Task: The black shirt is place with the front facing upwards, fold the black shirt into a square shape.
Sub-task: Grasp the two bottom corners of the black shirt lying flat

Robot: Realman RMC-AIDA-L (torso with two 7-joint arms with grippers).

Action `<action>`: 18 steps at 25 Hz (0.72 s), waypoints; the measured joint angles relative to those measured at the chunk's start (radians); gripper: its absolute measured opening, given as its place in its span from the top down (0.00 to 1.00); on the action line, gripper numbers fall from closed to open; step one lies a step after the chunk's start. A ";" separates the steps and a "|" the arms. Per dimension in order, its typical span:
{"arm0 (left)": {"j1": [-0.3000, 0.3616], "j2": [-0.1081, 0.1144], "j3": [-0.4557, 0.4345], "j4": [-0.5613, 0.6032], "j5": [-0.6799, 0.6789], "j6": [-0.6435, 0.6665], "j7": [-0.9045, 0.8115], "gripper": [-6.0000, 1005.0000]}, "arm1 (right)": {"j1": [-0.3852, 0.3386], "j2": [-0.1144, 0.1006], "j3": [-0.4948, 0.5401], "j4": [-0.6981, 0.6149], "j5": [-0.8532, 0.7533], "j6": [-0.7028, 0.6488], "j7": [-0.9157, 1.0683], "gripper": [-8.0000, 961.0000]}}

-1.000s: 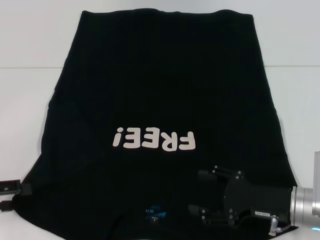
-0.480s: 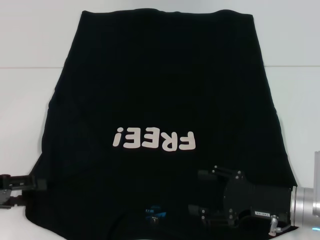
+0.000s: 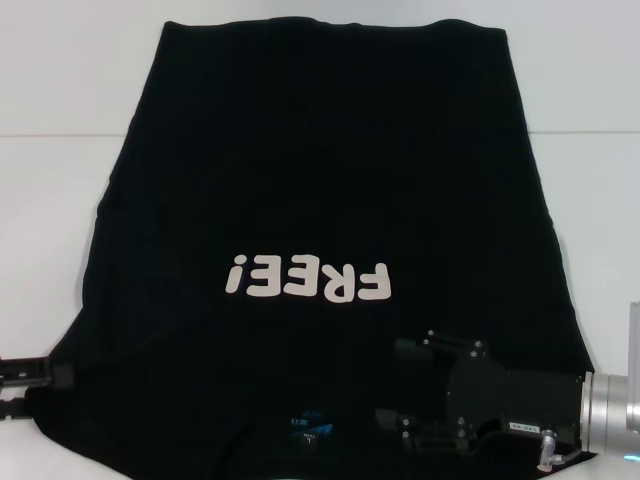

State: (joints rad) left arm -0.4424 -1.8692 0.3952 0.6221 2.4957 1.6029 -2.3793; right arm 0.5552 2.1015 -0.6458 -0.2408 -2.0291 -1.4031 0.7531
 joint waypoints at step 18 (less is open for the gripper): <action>-0.020 -0.007 0.001 0.013 0.042 -0.012 0.005 0.08 | 0.000 0.000 0.000 0.000 0.001 -0.015 0.000 0.08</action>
State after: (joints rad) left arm -0.4623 -1.8762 0.3959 0.6353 2.5375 1.5907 -2.3743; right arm 0.5552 2.1015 -0.6458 -0.2408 -2.0278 -1.4179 0.7531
